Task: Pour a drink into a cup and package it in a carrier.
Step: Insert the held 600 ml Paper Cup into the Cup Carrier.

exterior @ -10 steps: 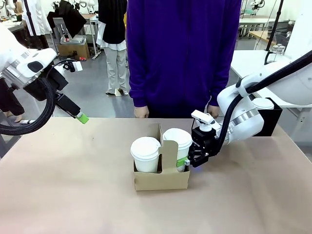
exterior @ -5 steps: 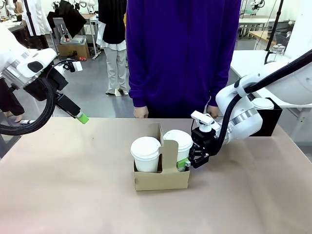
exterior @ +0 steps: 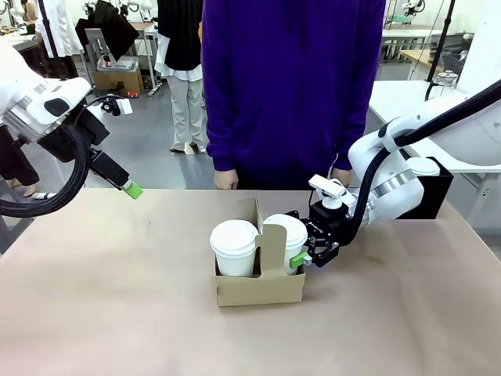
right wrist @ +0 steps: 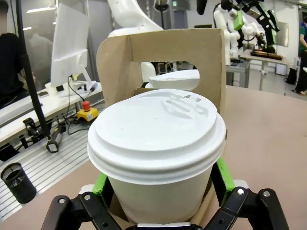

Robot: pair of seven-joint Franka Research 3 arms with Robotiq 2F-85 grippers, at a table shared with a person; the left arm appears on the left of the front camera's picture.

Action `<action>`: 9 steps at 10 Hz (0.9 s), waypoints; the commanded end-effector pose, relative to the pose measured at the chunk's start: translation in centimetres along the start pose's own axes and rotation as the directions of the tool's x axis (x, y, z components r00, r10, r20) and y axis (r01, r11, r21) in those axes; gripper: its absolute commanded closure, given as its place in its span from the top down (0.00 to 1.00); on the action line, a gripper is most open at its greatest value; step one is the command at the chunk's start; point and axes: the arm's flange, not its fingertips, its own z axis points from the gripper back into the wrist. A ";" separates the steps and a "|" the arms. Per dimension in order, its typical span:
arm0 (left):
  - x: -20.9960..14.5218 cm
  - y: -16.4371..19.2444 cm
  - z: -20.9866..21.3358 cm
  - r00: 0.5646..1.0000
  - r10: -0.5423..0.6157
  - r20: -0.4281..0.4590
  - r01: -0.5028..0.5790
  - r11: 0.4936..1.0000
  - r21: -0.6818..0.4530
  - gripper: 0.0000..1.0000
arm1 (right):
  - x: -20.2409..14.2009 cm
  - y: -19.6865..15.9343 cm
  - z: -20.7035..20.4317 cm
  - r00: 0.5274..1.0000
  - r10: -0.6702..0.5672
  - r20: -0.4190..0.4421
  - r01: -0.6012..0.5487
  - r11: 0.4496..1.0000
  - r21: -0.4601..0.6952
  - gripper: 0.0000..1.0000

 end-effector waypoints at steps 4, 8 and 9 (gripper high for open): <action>0.1 0.0 0.0 1.000 0.000 0.009 0.000 1.000 -0.001 1.00 | 1.1 1.6 3.3 0.998 0.054 -0.045 -0.056 0.998 -0.034 1.00; 0.1 0.0 0.0 1.000 0.000 0.009 0.000 1.000 -0.001 1.00 | 4.5 6.6 8.7 0.997 -0.011 -0.082 -0.006 0.977 -0.214 1.00; 0.1 0.0 0.0 1.000 0.000 0.009 0.000 1.000 -0.001 1.00 | 4.7 6.8 8.9 0.997 -0.019 -0.081 0.000 0.975 -0.222 1.00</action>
